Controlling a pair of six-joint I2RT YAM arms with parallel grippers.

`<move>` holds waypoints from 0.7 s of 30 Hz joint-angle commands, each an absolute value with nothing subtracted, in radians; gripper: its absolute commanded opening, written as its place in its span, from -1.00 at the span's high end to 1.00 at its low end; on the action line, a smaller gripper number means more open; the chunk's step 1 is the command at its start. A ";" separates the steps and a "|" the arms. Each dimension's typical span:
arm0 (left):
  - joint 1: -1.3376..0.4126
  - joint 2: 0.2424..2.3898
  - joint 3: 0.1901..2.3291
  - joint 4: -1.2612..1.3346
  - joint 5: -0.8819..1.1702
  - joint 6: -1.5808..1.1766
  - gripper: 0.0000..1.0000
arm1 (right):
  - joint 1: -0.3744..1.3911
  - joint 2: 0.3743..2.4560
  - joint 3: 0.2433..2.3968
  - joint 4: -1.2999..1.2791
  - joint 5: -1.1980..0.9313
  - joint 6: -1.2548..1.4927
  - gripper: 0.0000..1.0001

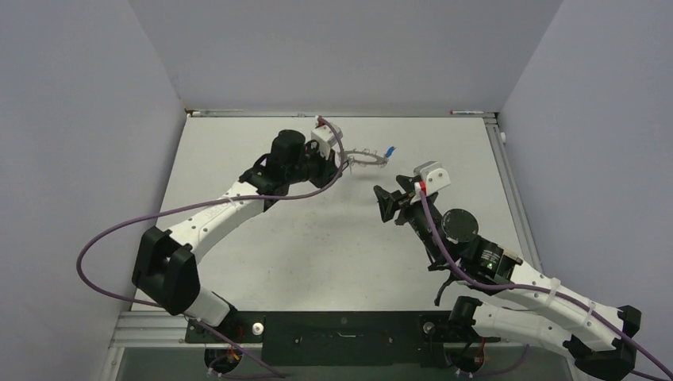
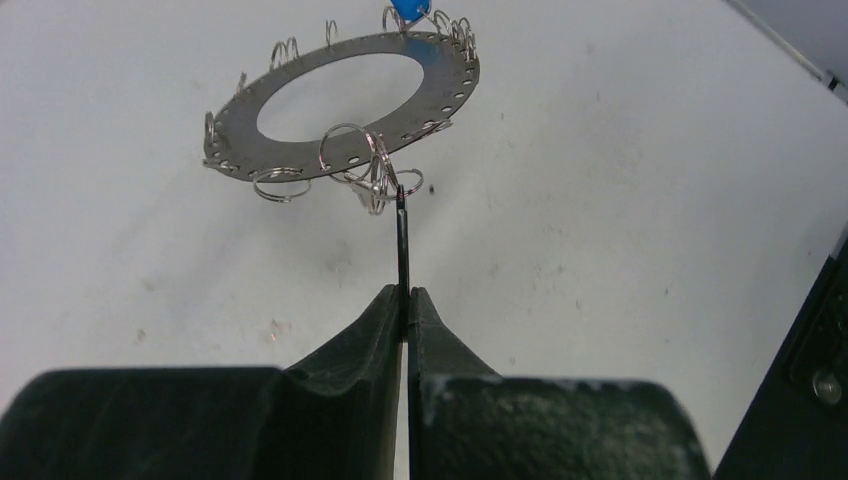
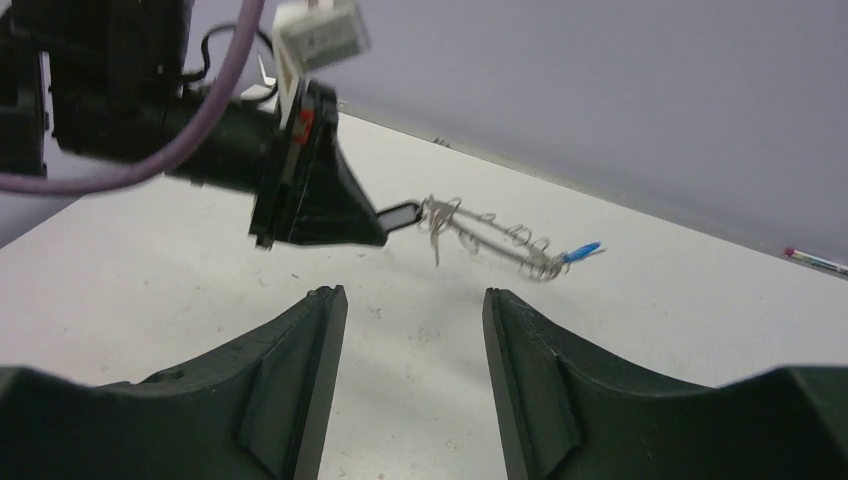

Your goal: Put the keys on the keyring

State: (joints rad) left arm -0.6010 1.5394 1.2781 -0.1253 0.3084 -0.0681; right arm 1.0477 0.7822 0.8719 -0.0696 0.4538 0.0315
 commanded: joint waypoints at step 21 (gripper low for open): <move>-0.629 1.521 0.925 -0.449 -0.035 -0.261 0.84 | 1.041 0.850 0.880 -0.071 0.391 0.111 -0.07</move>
